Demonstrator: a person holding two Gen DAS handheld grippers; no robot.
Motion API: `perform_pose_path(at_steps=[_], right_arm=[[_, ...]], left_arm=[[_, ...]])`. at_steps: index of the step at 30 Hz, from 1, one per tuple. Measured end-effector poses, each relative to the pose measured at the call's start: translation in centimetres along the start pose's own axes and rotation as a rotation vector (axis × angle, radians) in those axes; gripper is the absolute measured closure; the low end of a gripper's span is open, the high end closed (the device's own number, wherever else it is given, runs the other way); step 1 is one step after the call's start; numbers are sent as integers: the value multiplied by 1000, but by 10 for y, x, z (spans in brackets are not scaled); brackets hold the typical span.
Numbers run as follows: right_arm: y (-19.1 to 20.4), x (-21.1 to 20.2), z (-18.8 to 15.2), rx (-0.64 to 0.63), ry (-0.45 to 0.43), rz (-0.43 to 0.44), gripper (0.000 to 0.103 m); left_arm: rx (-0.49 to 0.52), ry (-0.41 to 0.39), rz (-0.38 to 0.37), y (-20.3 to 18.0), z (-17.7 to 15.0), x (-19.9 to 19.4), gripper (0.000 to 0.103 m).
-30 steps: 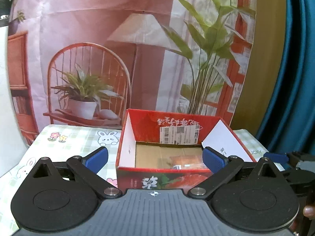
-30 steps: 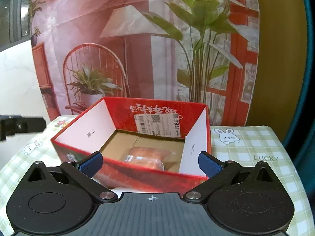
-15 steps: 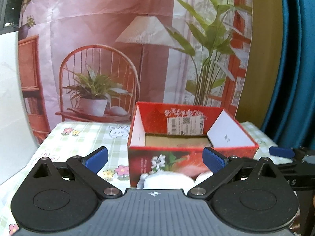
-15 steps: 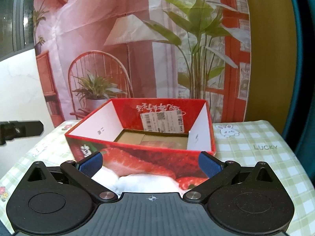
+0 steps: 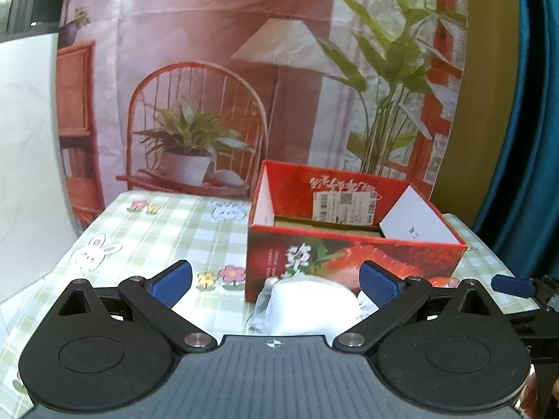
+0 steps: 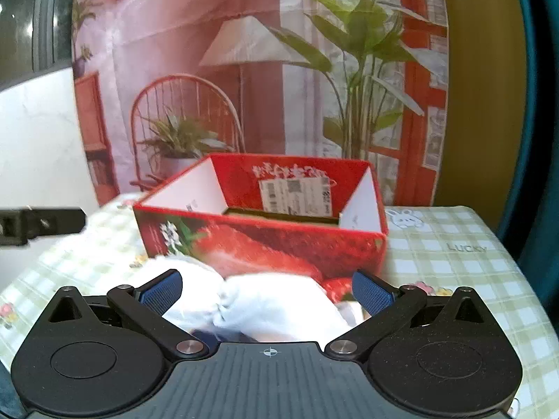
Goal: Organize soft objects
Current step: 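Reach the right tool to the blue snack bag and grasp it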
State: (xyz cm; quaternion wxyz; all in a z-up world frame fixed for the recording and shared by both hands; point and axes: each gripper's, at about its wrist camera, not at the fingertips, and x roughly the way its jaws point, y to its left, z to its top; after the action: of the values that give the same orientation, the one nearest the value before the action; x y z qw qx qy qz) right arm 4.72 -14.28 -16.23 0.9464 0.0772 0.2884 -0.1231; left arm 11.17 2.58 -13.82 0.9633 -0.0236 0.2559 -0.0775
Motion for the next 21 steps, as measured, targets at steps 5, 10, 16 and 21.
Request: perform_pose_path(at_steps=[5,10,16,21], right_arm=[[-4,-2,-11,20,21,-1,0],[-11,-1,-16,47,37,-6,0],[-5,-2,-19,3,31,15,1],[3,-5,-17,-20,34,73,7]], left_arm=[[-39,42,14,11,-8,1,3],[-59,42,16,17,-11,-1,7],[-48,90,-53,10,-17,3,21],[-53,122,-115,4,-26,-1,36]])
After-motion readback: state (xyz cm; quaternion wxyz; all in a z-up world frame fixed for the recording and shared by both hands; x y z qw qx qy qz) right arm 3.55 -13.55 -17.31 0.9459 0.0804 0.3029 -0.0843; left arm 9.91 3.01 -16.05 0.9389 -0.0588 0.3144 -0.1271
